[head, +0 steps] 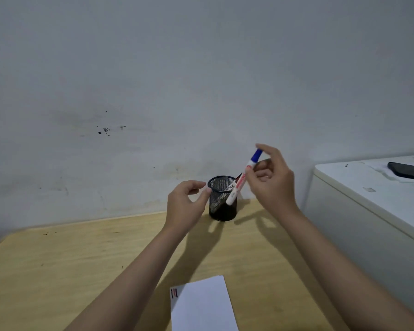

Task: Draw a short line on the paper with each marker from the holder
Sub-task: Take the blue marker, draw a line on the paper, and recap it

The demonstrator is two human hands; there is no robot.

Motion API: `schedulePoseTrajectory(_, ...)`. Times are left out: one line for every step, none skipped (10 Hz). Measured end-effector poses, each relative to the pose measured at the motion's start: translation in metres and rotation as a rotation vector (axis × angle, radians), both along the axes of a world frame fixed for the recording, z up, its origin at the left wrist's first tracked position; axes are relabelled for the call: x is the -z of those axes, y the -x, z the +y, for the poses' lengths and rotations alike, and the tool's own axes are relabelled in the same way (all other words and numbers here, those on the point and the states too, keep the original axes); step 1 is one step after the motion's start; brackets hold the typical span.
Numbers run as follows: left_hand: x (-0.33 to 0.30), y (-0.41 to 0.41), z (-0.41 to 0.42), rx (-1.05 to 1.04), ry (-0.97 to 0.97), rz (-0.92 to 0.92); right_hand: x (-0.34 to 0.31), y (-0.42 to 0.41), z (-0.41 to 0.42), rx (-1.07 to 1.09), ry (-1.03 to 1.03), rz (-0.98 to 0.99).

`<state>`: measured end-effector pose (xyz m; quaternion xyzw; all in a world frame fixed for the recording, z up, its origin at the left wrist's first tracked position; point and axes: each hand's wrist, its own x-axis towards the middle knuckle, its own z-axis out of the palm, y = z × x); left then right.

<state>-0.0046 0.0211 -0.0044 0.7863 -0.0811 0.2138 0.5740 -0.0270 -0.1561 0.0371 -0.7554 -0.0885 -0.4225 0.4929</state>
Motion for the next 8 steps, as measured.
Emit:
schedulePoseTrajectory(0.014, -0.027, -0.009, -0.005, -0.118, -0.018, -0.003, -0.022, -0.011, 0.067, -0.121, -0.042)
schedulePoseTrajectory(0.024, -0.047, -0.019, -0.011, -0.173, -0.039, 0.007, -0.04, -0.012, 0.079, -0.129, -0.015)
schedulePoseTrajectory(0.031, -0.056, -0.025, -0.042, -0.152, -0.037, 0.025, -0.054, -0.007, 0.054, -0.106, 0.054)
schedulePoseTrajectory(0.032, -0.057, -0.028, -0.068, -0.083, -0.032, 0.044, -0.066, -0.003, 0.079, -0.058, 0.125)
schedulePoseTrajectory(0.032, -0.057, -0.027, -0.063, -0.061, -0.03, 0.058, -0.072, 0.003, 0.099, -0.017, 0.21)
schedulePoseTrajectory(0.031, -0.055, -0.027, -0.065, -0.086, -0.023, 0.064, -0.071, 0.007, 0.12, -0.002, 0.261)
schedulePoseTrajectory(0.03, -0.053, -0.027, -0.051, -0.126, -0.012, 0.063, -0.069, 0.007, 0.105, 0.001, 0.287)
schedulePoseTrajectory(0.022, -0.04, -0.028, -0.033, -0.146, 0.011, 0.056, -0.061, 0.006, 0.11, -0.001, 0.346)
